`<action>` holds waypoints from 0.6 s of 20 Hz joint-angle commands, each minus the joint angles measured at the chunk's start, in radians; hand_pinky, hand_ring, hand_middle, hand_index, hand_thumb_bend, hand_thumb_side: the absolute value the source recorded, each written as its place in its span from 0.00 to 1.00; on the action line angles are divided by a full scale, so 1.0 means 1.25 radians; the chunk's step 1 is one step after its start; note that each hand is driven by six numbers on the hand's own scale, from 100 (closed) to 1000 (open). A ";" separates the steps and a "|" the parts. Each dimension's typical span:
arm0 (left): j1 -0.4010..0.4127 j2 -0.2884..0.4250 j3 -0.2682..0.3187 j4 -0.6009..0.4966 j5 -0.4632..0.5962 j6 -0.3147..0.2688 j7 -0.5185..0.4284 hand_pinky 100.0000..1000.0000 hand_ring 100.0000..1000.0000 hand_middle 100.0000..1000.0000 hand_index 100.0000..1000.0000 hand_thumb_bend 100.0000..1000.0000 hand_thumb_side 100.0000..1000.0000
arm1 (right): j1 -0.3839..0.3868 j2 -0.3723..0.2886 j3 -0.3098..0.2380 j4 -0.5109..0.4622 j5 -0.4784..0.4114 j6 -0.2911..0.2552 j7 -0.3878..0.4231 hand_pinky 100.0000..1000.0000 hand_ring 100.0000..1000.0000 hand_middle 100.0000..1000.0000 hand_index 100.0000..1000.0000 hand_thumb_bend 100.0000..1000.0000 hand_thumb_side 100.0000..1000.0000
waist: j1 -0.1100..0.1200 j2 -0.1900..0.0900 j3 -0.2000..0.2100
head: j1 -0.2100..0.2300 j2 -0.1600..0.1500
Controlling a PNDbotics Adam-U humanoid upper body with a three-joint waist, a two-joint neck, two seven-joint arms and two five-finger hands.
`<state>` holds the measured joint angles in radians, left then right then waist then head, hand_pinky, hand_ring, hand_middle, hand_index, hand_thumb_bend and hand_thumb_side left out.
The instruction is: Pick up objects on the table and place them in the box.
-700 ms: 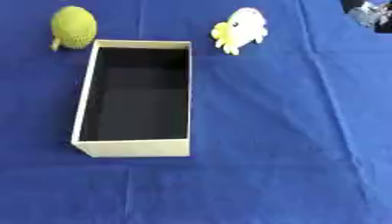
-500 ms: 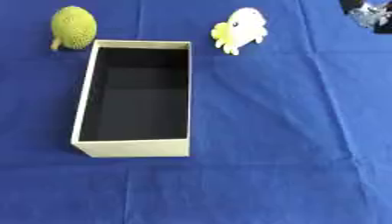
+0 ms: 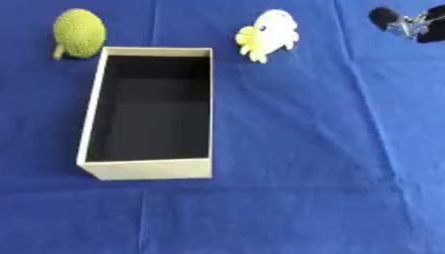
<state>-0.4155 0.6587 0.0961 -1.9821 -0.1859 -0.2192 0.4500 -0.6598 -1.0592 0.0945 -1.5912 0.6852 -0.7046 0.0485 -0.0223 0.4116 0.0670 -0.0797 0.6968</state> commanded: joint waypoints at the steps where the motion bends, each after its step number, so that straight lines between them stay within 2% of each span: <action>1: -0.005 0.018 0.003 -0.014 0.001 0.000 -0.005 0.74 0.74 0.72 0.88 0.00 0.43 | -0.038 0.000 0.023 0.063 0.052 -0.030 0.028 0.85 0.92 0.89 0.94 0.27 0.02 | 0.001 -0.024 0.001 | -0.004 -0.007; 6: -0.003 0.015 0.001 -0.014 0.003 0.006 -0.011 0.73 0.73 0.72 0.88 0.00 0.44 | -0.095 0.044 0.058 0.174 0.073 -0.070 0.073 0.86 0.92 0.87 0.94 0.34 0.04 | -0.001 -0.028 0.003 | -0.006 -0.006; 12: -0.006 0.010 -0.002 -0.014 0.011 0.010 -0.018 0.73 0.73 0.72 0.88 0.00 0.45 | -0.161 0.103 0.078 0.270 0.044 -0.091 0.141 0.88 0.92 0.84 0.94 0.30 0.00 | -0.001 -0.032 0.005 | -0.008 0.000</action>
<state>-0.4141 0.6571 0.0896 -1.9824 -0.1766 -0.2068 0.4309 -0.8420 -0.9187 0.1970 -1.2691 0.7532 -0.8140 0.2083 -0.0246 0.3997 0.0737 -0.0852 0.6950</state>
